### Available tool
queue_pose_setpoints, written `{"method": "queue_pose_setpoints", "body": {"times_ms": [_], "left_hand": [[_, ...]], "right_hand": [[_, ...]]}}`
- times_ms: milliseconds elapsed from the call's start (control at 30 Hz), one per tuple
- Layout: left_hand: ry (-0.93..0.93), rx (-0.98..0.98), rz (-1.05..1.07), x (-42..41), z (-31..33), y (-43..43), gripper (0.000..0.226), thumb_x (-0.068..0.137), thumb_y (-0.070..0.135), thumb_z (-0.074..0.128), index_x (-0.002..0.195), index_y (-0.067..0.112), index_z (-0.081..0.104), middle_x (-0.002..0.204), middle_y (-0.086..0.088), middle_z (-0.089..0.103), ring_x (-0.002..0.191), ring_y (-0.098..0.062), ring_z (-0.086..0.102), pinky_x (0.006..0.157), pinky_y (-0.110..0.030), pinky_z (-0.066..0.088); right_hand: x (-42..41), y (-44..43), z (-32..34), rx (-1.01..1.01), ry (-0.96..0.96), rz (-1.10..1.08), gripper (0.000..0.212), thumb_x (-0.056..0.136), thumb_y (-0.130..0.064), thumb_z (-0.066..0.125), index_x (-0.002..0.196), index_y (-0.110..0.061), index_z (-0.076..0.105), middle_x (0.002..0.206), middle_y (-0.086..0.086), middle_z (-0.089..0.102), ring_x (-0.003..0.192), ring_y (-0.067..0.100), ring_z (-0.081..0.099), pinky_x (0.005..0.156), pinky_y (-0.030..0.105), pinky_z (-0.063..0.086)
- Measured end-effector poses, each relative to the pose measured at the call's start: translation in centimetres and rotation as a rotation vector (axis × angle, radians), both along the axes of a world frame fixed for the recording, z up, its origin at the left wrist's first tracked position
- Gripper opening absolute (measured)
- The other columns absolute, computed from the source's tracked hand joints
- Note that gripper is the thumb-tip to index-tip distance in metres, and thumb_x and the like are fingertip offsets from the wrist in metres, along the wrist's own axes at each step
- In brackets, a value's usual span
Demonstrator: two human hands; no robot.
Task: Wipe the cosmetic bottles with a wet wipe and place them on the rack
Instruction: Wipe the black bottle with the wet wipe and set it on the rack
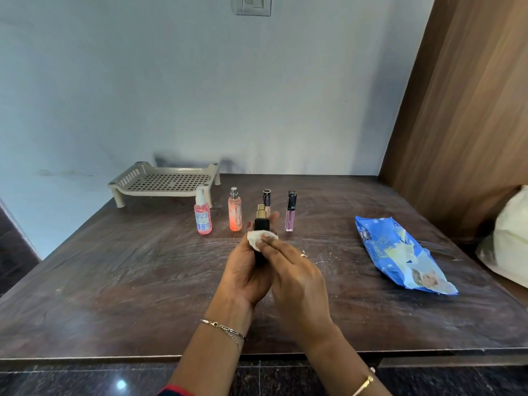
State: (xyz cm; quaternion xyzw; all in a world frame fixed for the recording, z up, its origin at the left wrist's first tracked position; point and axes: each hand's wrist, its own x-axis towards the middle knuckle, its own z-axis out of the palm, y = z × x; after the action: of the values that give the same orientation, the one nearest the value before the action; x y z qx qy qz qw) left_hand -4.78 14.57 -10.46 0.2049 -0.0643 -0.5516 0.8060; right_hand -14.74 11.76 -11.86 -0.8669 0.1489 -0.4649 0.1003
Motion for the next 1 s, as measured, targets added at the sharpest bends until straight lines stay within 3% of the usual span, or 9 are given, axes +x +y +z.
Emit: {"method": "queue_pose_setpoints", "body": {"times_ms": [100, 200, 300, 367, 533, 700, 800, 900, 1000], "left_hand": [[-0.008, -0.034, 0.006, -0.5, 0.5, 0.1, 0.035, 0.096, 0.029, 0.047, 0.112, 0.007, 0.069, 0.094, -0.006, 0.07, 0.085, -0.016, 0.07, 0.079, -0.029, 0.058], [-0.001, -0.037, 0.021, -0.7, 0.9, 0.3, 0.038, 0.095, 0.033, 0.049, 0.119, 0.008, 0.064, 0.111, -0.007, 0.07, 0.1, -0.017, 0.068, 0.09, -0.033, 0.053], [0.012, -0.025, -0.008, -0.8, 0.8, 0.3, 0.041, 0.095, 0.036, 0.048, 0.12, 0.006, 0.063, 0.095, -0.005, 0.071, 0.083, -0.013, 0.071, 0.074, -0.027, 0.059], [0.047, -0.01, -0.011, -0.6, 0.4, 0.1, 0.041, 0.097, 0.039, 0.046, 0.115, 0.008, 0.067, 0.084, -0.002, 0.065, 0.069, -0.01, 0.066, 0.065, -0.022, 0.058], [0.116, -0.012, 0.029, 0.1, -0.8, -0.4, 0.039, 0.086, 0.047, 0.053, 0.096, 0.016, 0.073, 0.084, 0.0, 0.057, 0.072, -0.011, 0.055, 0.082, -0.022, 0.042], [0.123, -0.014, 0.096, -0.2, -0.7, -0.1, 0.039, 0.095, 0.042, 0.042, 0.103, 0.013, 0.067, 0.068, 0.003, 0.053, 0.062, -0.01, 0.051, 0.076, -0.025, 0.04], [0.12, -0.004, 0.126, 0.0, -0.2, 0.0, 0.026, 0.089, 0.024, 0.05, 0.101, 0.009, 0.067, 0.061, 0.003, 0.054, 0.051, -0.009, 0.05, 0.065, -0.022, 0.046], [0.152, 0.005, 0.095, 0.0, -0.2, 0.3, 0.024, 0.095, 0.022, 0.047, 0.09, 0.006, 0.063, 0.057, -0.002, 0.057, 0.04, -0.011, 0.051, 0.051, -0.02, 0.052], [0.194, 0.043, 0.094, -0.2, -0.2, 0.4, 0.036, 0.1, 0.028, 0.042, 0.077, 0.005, 0.056, 0.055, -0.005, 0.054, 0.034, -0.012, 0.048, 0.044, -0.021, 0.052]], "right_hand": [[1.3, -0.9, 1.6, 0.053, -0.01, -0.035, 0.04, 0.085, -0.011, 0.047, 0.12, -0.016, 0.067, 0.126, 0.0, 0.064, 0.107, 0.018, 0.065, 0.082, 0.035, 0.057], [2.0, -1.1, 2.1, 0.182, -0.05, -0.033, 0.048, 0.085, -0.008, 0.046, 0.127, -0.022, 0.061, 0.132, -0.003, 0.059, 0.119, 0.011, 0.057, 0.096, 0.03, 0.051], [1.3, -0.3, 1.4, 0.211, -0.123, -0.014, 0.044, 0.088, -0.011, 0.043, 0.128, -0.019, 0.06, 0.13, 0.001, 0.06, 0.12, 0.008, 0.054, 0.101, 0.015, 0.04], [0.5, 0.4, 0.2, 0.155, -0.154, 0.001, 0.042, 0.088, -0.013, 0.041, 0.124, -0.014, 0.063, 0.126, 0.004, 0.062, 0.116, 0.009, 0.057, 0.099, 0.013, 0.042], [-0.7, 1.3, -1.8, 0.148, -0.14, 0.054, 0.039, 0.088, -0.011, 0.044, 0.12, -0.011, 0.066, 0.125, 0.001, 0.063, 0.117, 0.008, 0.058, 0.098, 0.017, 0.045], [-1.6, 0.8, -1.6, 0.204, -0.116, 0.107, 0.041, 0.078, 0.006, 0.057, 0.109, -0.017, 0.072, 0.114, -0.006, 0.069, 0.108, -0.002, 0.061, 0.092, 0.016, 0.049], [-2.1, 0.3, -0.2, 0.544, -0.237, 0.188, 0.044, 0.077, 0.019, 0.054, 0.093, -0.017, 0.074, 0.096, -0.01, 0.073, 0.094, 0.0, 0.067, 0.081, 0.019, 0.054], [-1.7, -0.4, 1.5, 0.966, -0.483, 0.245, 0.042, 0.084, 0.021, 0.05, 0.084, -0.015, 0.072, 0.087, -0.003, 0.074, 0.089, 0.01, 0.07, 0.078, 0.022, 0.055], [-0.9, -1.0, 3.3, 0.963, -0.577, 0.217, 0.036, 0.086, 0.014, 0.055, 0.084, -0.017, 0.072, 0.089, -0.004, 0.074, 0.09, 0.01, 0.069, 0.081, 0.022, 0.054]]}}
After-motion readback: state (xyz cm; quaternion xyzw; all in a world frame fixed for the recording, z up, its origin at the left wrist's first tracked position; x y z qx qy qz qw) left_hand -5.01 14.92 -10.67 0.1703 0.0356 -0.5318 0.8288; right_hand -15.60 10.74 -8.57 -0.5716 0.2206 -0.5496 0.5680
